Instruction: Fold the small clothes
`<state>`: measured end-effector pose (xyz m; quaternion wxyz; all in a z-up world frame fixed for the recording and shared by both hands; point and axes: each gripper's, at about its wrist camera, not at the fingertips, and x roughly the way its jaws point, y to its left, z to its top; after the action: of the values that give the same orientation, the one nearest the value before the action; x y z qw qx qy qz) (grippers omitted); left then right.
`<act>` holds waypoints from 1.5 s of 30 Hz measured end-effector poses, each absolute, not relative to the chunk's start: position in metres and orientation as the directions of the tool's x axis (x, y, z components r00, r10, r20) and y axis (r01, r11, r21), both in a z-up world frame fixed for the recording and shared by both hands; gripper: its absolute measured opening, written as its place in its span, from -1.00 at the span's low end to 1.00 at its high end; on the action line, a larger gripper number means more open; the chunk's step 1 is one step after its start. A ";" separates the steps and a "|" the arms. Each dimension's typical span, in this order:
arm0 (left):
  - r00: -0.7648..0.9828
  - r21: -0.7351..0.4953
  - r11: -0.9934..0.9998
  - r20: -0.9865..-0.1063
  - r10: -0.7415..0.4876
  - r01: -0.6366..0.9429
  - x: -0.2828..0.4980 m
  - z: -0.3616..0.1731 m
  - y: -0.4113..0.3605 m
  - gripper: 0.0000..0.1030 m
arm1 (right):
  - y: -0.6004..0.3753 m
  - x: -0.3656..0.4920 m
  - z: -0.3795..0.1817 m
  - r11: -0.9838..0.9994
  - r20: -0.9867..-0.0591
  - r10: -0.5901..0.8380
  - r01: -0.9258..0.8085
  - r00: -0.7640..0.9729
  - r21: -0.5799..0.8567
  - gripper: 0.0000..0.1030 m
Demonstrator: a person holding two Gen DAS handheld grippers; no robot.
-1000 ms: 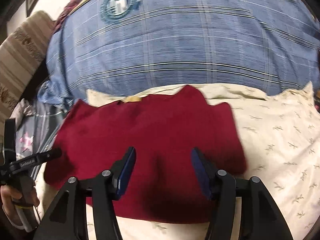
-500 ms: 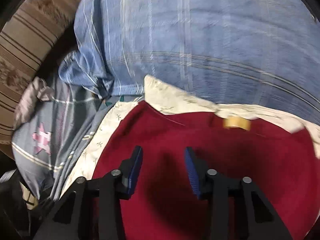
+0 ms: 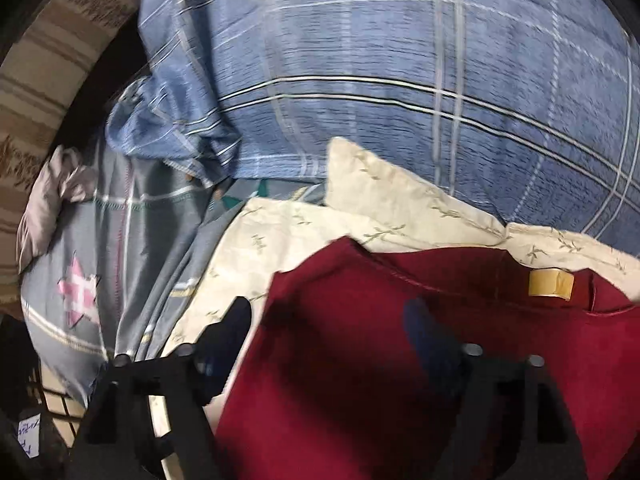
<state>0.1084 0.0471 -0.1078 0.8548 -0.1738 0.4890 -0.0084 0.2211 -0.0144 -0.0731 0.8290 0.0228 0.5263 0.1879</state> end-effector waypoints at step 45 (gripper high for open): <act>0.598 -0.405 0.914 -0.725 -0.343 0.033 0.113 -0.094 0.027 -0.51 | -0.019 0.219 -0.060 0.880 -0.865 0.421 -0.353 0.274 0.317 0.39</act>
<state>0.1134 0.0269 -0.0940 0.8759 -0.1780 0.4355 -0.1071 0.2186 -0.0193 -0.0598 0.7975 0.0309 0.5515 0.2426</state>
